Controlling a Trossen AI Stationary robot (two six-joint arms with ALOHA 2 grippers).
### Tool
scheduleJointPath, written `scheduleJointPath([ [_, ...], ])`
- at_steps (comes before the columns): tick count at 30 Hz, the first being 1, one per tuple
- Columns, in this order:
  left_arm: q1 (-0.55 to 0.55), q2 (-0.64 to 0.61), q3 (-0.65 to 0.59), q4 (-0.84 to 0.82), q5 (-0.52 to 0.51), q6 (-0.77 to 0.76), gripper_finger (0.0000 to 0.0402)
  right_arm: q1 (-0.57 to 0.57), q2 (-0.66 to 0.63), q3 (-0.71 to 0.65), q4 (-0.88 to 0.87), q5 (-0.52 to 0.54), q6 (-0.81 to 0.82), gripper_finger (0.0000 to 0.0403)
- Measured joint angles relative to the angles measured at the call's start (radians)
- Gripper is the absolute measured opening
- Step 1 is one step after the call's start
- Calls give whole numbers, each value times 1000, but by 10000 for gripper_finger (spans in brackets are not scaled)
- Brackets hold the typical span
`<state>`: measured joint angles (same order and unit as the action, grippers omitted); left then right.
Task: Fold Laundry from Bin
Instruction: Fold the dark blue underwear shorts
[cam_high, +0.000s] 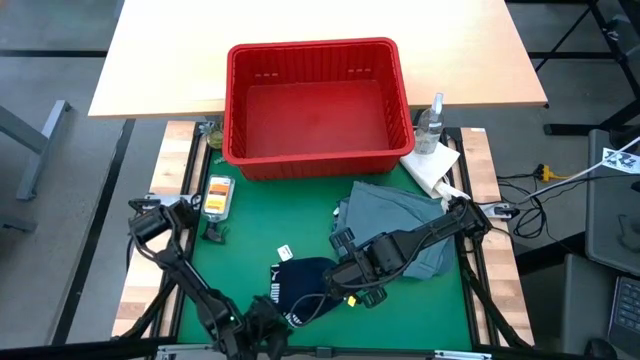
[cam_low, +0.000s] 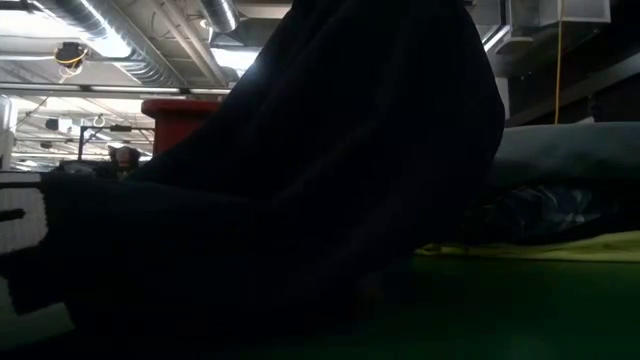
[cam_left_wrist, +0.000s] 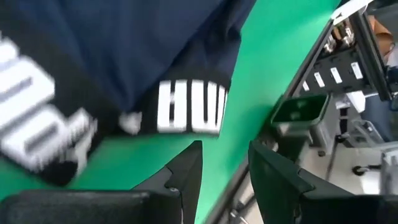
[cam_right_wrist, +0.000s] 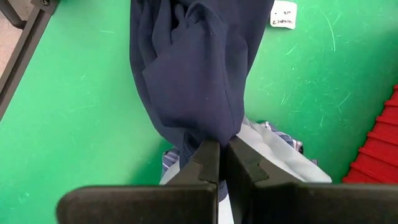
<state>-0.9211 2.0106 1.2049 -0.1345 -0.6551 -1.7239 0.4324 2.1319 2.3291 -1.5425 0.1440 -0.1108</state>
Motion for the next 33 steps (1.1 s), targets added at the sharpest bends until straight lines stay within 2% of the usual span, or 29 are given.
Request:
scheduleJointPath([
  [8, 33, 0, 0, 32, -8, 109, 124, 0, 0, 0, 0, -6, 1, 10],
  [16, 49, 0, 0, 32, -2, -2, 124, 0, 0, 0, 0, -6, 1, 10],
  [33, 127, 0, 0, -9, 25, 9, 124, 0, 0, 0, 0, -6, 1, 10],
])
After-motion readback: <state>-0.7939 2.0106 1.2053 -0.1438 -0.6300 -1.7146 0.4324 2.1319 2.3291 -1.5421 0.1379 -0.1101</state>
